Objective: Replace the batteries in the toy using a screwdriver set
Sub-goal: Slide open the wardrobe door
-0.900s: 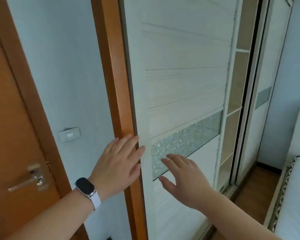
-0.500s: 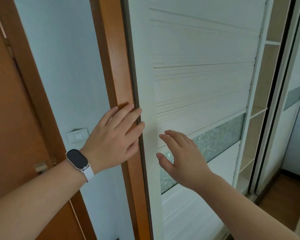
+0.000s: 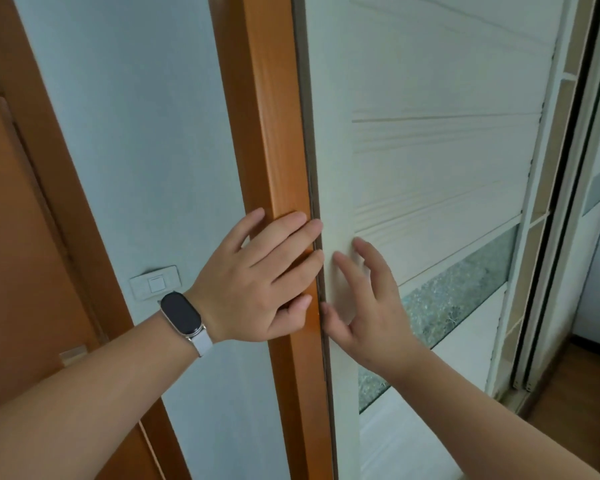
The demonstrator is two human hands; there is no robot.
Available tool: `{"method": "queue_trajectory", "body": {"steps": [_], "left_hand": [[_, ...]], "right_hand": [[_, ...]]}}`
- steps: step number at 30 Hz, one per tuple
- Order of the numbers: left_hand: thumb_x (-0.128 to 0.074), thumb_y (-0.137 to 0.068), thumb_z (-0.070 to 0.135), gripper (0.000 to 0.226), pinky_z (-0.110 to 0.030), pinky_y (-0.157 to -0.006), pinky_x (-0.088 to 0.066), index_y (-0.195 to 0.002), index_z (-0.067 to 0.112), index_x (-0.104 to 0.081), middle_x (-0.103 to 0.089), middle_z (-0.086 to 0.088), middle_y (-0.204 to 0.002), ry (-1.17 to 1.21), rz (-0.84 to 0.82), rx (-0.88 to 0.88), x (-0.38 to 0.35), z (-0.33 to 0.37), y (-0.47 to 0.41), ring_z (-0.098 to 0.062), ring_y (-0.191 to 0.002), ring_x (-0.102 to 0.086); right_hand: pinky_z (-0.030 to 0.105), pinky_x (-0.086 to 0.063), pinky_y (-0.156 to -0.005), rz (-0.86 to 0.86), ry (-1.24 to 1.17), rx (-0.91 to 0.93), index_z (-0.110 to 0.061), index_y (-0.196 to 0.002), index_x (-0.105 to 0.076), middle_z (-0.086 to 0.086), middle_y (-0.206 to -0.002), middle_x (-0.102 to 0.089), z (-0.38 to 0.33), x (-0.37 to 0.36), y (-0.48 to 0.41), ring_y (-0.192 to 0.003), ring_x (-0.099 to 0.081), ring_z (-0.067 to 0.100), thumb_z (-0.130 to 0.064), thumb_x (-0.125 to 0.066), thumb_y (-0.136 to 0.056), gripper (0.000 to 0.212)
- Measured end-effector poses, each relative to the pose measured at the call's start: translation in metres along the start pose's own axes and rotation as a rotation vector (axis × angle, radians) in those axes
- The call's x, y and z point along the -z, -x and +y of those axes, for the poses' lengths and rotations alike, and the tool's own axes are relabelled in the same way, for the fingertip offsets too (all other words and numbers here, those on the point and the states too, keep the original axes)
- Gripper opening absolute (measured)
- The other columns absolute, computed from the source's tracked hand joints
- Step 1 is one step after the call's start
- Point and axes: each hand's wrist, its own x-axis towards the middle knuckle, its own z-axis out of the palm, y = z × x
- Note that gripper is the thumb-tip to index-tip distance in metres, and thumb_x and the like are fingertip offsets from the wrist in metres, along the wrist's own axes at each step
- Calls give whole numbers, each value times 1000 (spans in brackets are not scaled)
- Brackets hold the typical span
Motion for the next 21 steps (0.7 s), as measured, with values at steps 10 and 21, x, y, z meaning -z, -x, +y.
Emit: {"method": "queue_trajectory", "body": {"steps": [10, 21], "left_hand": [[-52, -91, 38, 45, -51, -114, -29, -124, 9, -64, -60, -17, -138, 20, 79, -31, -7, -6, 2, -31, -134, -47], [-52, -91, 34, 45, -50, -116, -30, -124, 8, -68, -63, -19, -136, 17, 32, 3, -1, -3, 1, -32, -134, -47]], "right_hand": [[60, -49, -87, 150, 0, 71, -9, -133, -44, 19, -139, -35, 11, -26, -4, -121, -51, 42, -50, -41, -96, 56], [61, -47, -91, 140, 8, 51, -8, -133, -44, 20, -138, -34, 29, -23, -3, -120, -49, 43, -51, -40, -97, 56]]}}
